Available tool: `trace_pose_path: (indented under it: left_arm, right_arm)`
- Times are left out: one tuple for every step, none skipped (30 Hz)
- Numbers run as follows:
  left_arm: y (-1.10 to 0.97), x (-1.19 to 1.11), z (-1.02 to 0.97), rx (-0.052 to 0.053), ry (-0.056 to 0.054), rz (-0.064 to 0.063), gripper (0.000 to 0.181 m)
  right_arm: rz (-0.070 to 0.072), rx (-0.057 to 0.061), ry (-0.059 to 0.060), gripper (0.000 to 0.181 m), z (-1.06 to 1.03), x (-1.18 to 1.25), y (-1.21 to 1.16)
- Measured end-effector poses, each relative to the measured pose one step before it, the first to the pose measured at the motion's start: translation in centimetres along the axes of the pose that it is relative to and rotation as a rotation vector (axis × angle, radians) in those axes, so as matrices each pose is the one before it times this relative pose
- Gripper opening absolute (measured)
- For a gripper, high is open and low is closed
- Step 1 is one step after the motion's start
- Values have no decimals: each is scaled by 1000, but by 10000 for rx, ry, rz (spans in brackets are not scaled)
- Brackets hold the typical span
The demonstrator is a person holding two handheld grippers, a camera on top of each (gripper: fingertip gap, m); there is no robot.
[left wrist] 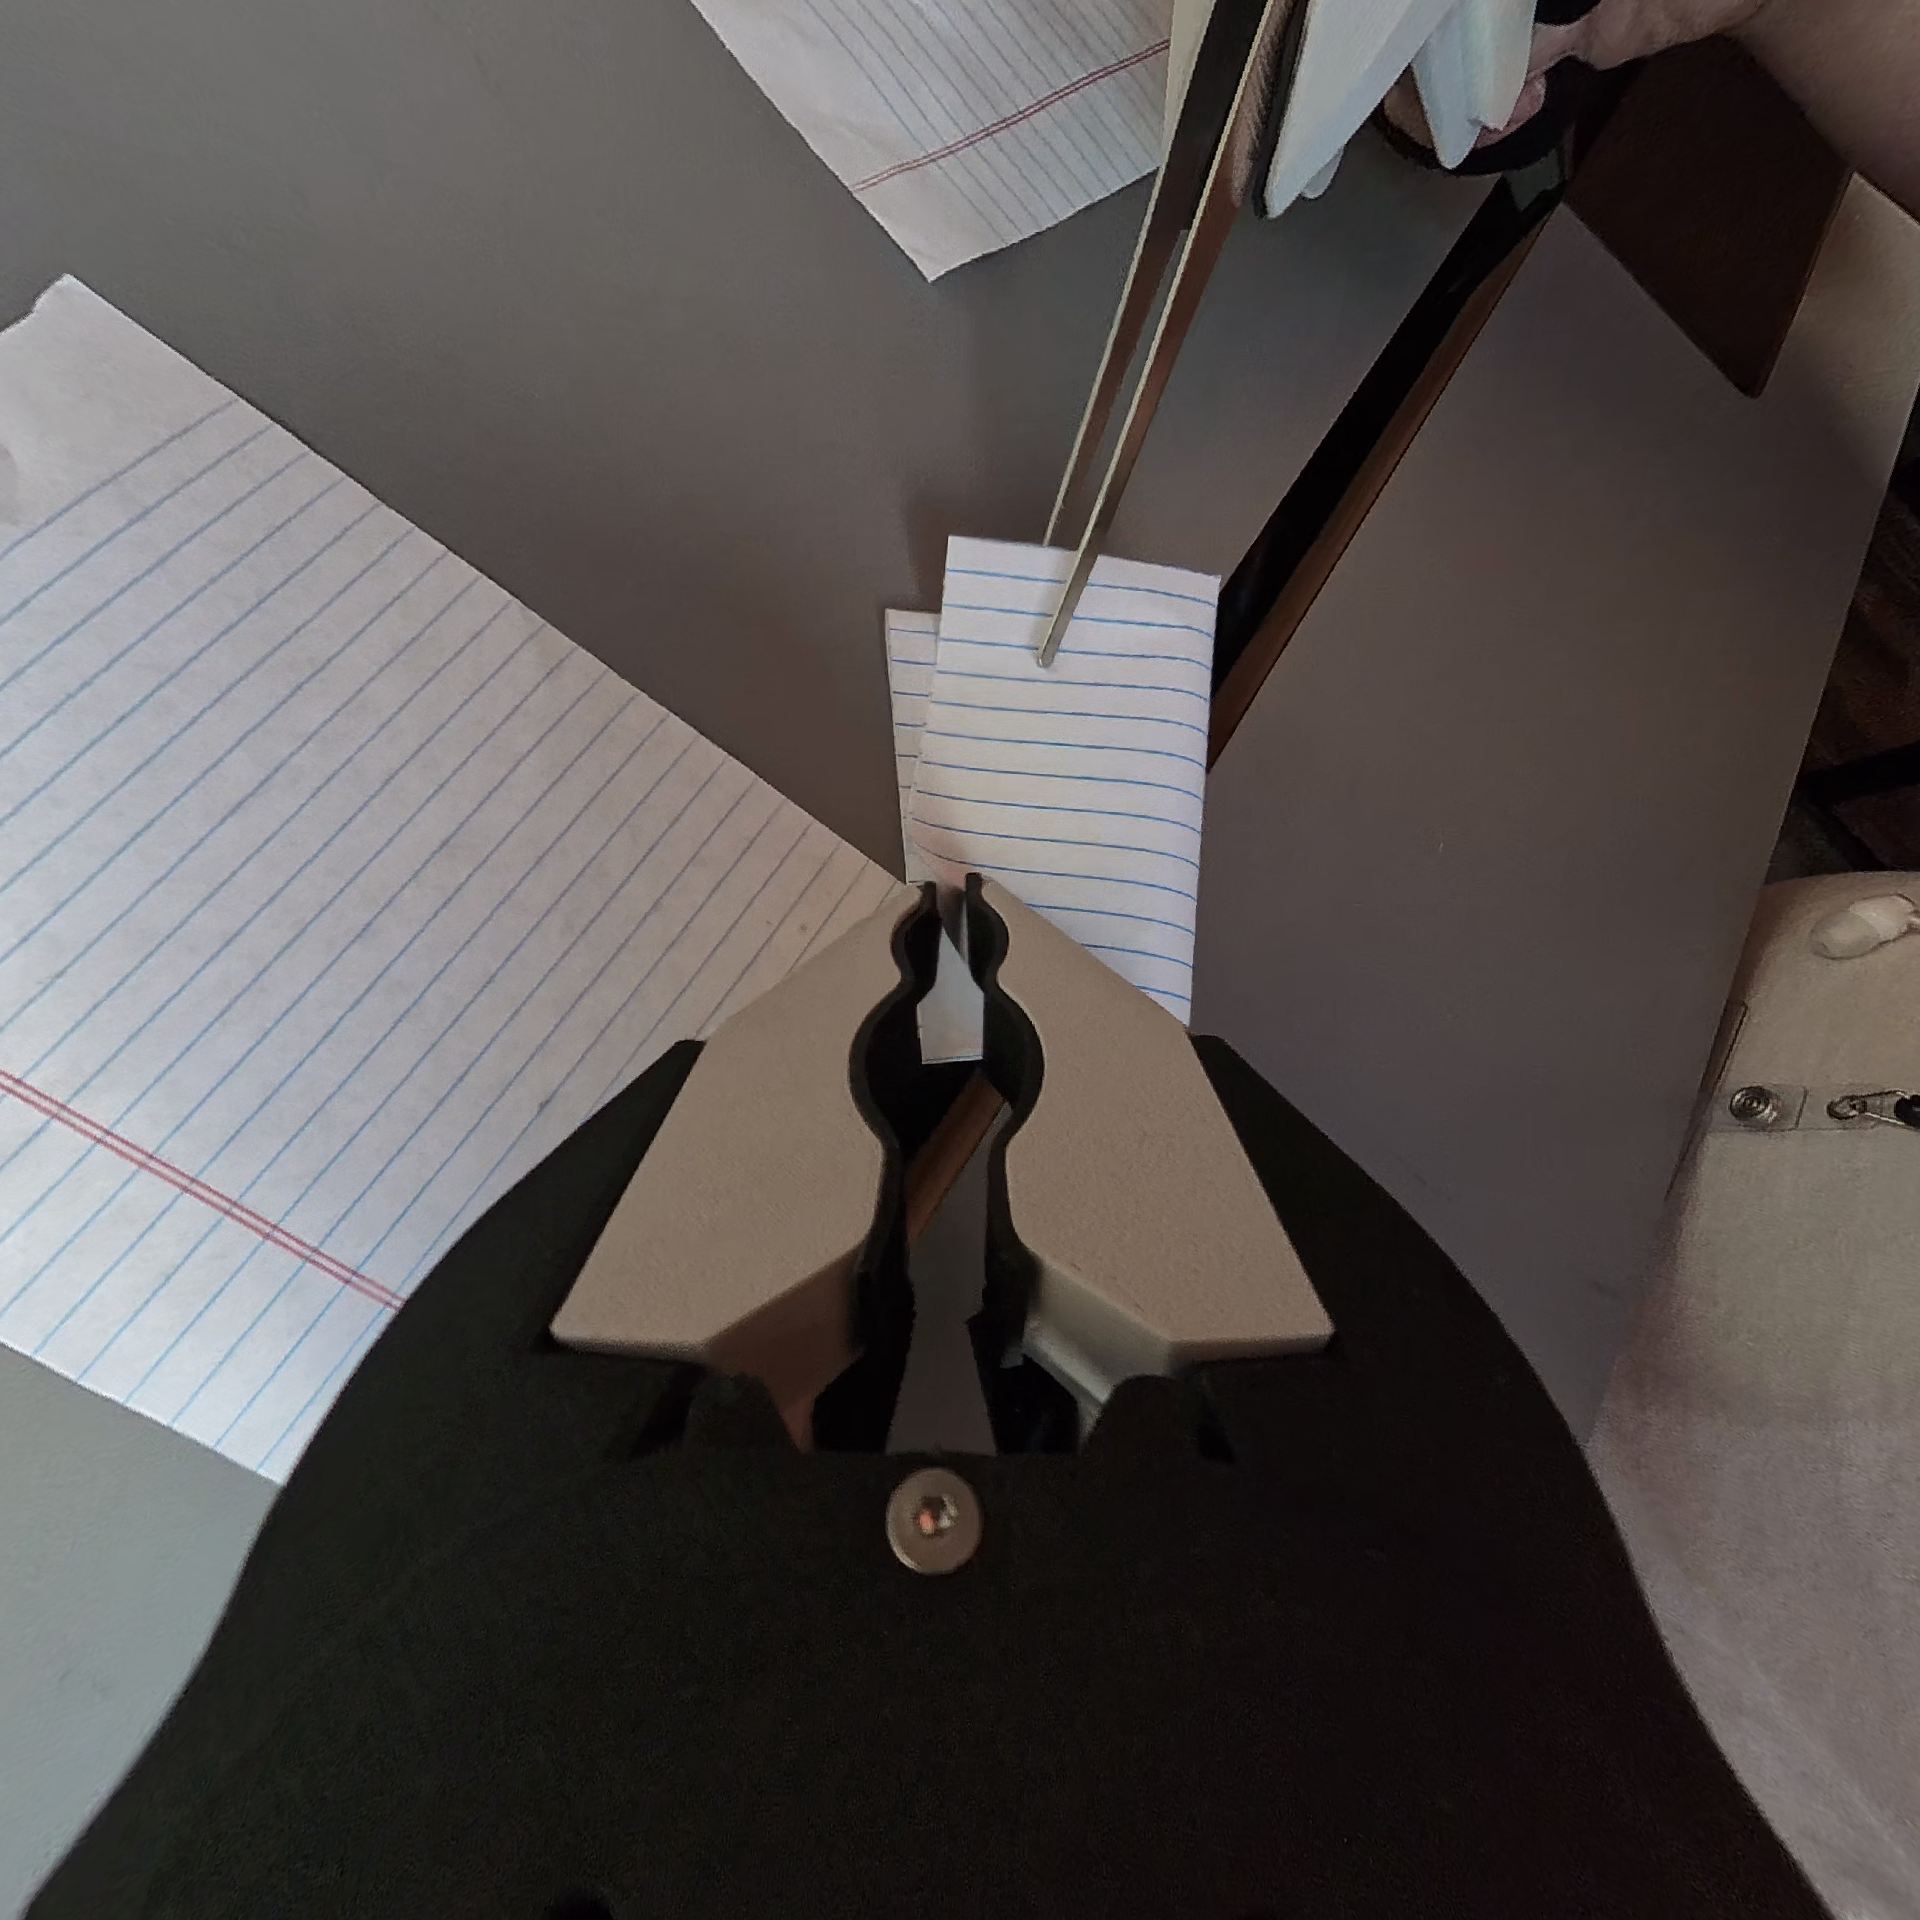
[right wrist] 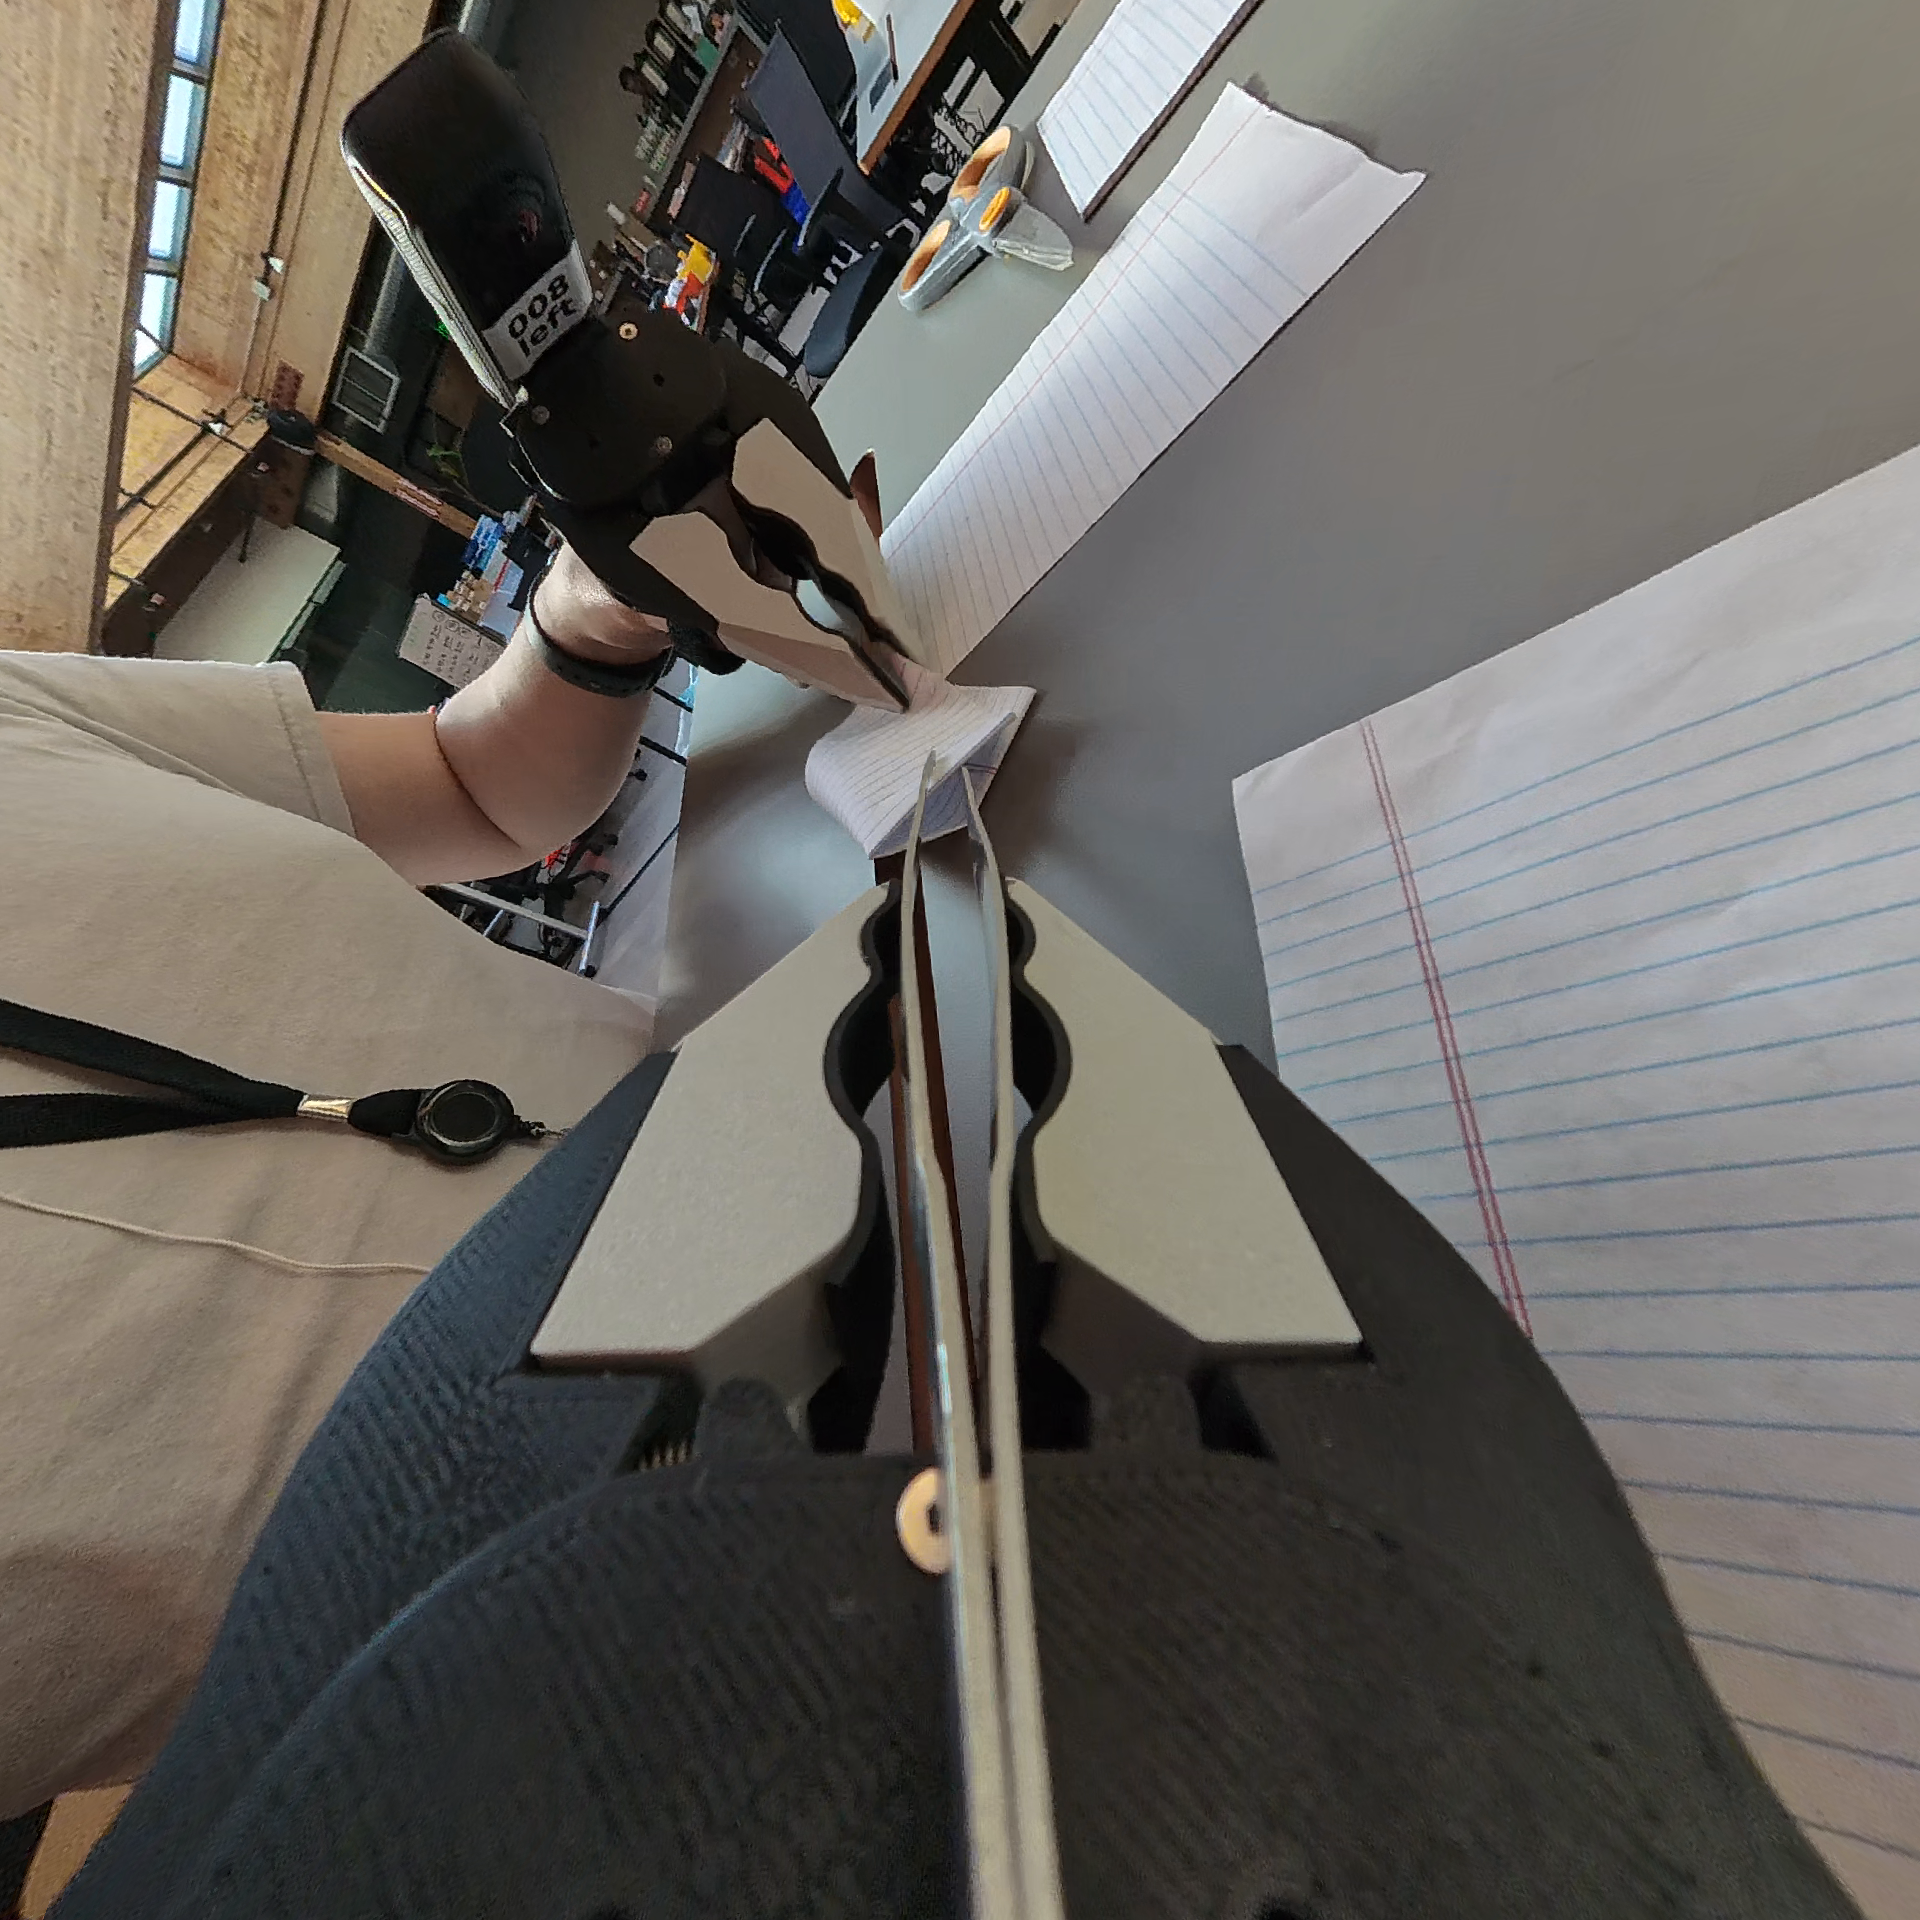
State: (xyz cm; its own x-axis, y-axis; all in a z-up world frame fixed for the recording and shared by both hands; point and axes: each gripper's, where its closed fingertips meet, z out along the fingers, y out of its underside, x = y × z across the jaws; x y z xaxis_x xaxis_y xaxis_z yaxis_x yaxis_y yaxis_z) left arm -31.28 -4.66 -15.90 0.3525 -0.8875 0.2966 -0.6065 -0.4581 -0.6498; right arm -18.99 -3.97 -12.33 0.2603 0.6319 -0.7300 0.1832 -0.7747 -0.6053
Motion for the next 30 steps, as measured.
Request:
trace_pose_path:
  left_arm:
    - [-79, -416, -380, 76, -244, -207, 13]
    - [8, -387, -575, 65, -220, -234, 25]
    - [61, -234, -728, 117, -127, -236, 28]
    - [57, -176, -827, 199, -110, -246, 28]
    - [185, -151, -813, 178, -87, -249, 28]
    - [373, -71, -699, 79, -15, -264, 27]
    - [599, -9, -518, -58, 60, -331, 25]
    - [729, 75, -305, -186, 153, -415, 23]
    - [661, 160, -129, -223, 241, -425, 16]
    - [408, 230, 11, -146, 250, -293, 15]
    - [190, 143, 121, -61, 144, -60, 14]
    - [145, -30, 232, -88, -42, 115, 13]
    - [191, -121, 276, -181, -174, 213, 13]
    - [253, -73, 322, -255, -227, 279, 13]
    - [226, 3, 315, -271, -222, 295, 14]
    - [156, 107, 300, -218, -157, 268, 15]
    - [50, 162, 276, -127, -80, 191, 15]
    - [-90, 146, 251, -20, -1, 59, 15]
    - [-168, 167, 222, 48, 109, -78, 14]
    - [-186, 186, 203, 54, 193, -183, 15]
    - [-147, 219, 240, 18, 238, -222, 18]
    - [-52, 249, 277, -32, 253, -220, 20]
    - [-54, 240, 298, -41, 232, -189, 20]
    - [-208, 240, 264, 50, 206, -157, 19]
    - [-386, 227, 167, 131, 181, -136, 13]
    - [-514, 231, 114, 142, 122, -61, 4]
    - [-648, 137, 98, 156, 4, 62, 0]
    - [-716, -60, 119, 113, -139, 160, 0]
    - [-674, -219, 172, 17, -208, 226, 0]
    - [-620, -265, 235, -50, -188, 225, 0]
  right_arm:
    - [13, 16, -104, 14, 64, -153, -19]
    - [1, 17, -45, 13, 24, -96, -23]
    - [-18, -9, 44, 13, -3, 14, 2]
    - [-68, -5, 9, 13, -13, -49, -5]
    - [-64, 4, -15, 13, -1, -95, -26]
    - [-42, 2, -1, 13, 8, -49, -29]
    - [-43, -7, 0, 13, 27, -25, -22]
    - [-34, -28, 6, 13, 63, 10, 8]
    - [-48, -67, -4, 14, 83, 0, 45]
    - [-70, -77, 33, 14, 82, 51, 57]
    - [-80, -71, 35, 14, 63, 35, 24]
    - [-64, -51, -9, 14, 45, -18, -26]
    - [-60, -29, -11, 14, 16, -19, -70]
    - [-50, -32, 24, 14, -12, 38, -52]
    - [-26, -16, 32, 15, -20, 37, -70]
    - [-15, 9, 20, 15, -33, 35, -83]
    - [-23, 17, 14, 15, -40, 2, -70]
    - [-29, 6, 17, 15, -32, 8, -28]
    - [-21, -25, 24, 15, -25, 14, 44]
    - [-39, -17, 46, 15, -31, 55, 71]
    - [-18, 9, 21, 15, -47, 29, 44]
    - [25, 23, 2, 14, -51, 15, 50]
    - [14, 31, 23, 15, -83, 63, 48]
    - [6, 19, 45, 15, -111, 97, 77]
    - [4, 27, 35, 15, -165, 101, 65]
    - [12, 80, 10, 15, -222, 72, -16]
    - [23, 105, 23, 15, -287, 105, -64]
    - [7, 103, 77, 15, -359, 189, -86]
    - [-11, 112, 86, 14, -420, 207, -104]
    - [3, 129, 78, 15, -470, 230, -128]
